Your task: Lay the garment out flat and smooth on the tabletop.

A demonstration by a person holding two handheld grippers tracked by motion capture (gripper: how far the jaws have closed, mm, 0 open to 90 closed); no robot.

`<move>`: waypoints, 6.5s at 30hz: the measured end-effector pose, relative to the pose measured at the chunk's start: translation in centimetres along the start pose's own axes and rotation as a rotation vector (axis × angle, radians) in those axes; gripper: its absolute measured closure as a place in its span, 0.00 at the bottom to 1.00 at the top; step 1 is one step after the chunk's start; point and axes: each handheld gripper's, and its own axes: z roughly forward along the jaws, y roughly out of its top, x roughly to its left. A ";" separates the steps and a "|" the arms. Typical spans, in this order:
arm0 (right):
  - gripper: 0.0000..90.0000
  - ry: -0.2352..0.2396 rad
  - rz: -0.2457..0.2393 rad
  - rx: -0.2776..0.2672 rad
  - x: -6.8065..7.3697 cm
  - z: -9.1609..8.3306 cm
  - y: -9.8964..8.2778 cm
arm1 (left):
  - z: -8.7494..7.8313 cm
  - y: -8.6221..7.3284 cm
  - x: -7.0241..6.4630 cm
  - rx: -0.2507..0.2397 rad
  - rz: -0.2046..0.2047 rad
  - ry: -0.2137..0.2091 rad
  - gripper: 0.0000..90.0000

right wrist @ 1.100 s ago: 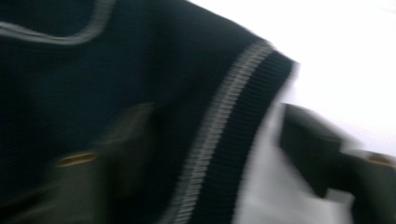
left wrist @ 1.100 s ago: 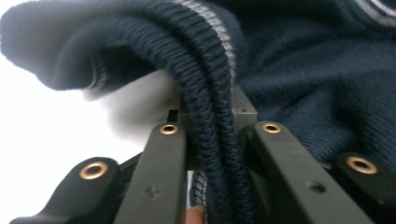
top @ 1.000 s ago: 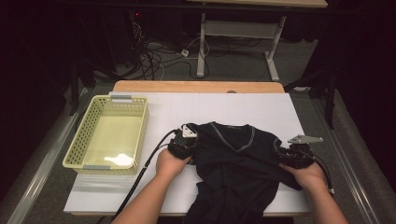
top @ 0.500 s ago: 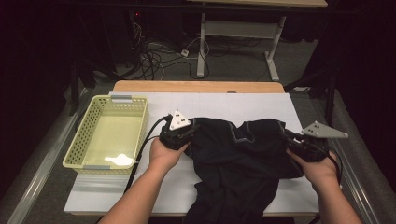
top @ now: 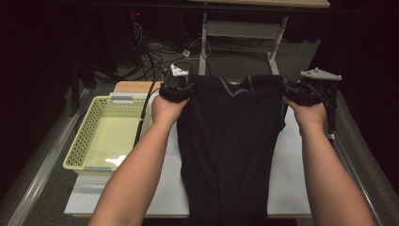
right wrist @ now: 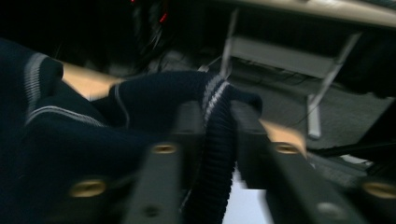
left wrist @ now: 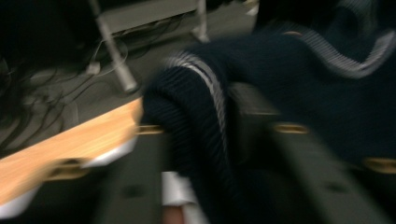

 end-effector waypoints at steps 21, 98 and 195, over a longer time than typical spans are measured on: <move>0.52 0.125 -0.007 0.112 5.5 -11.2 -17.1 | -7.8 -20.1 -7.5 -0.028 0.059 -0.265 0.50; 0.80 0.278 -0.095 0.220 12.9 -15.5 -24.9 | -7.8 -24.3 -9.8 0.178 0.194 -0.489 0.59; 0.77 0.083 0.042 0.178 3.0 -15.6 -24.2 | -11.9 -27.0 -6.7 0.155 0.195 -0.349 0.57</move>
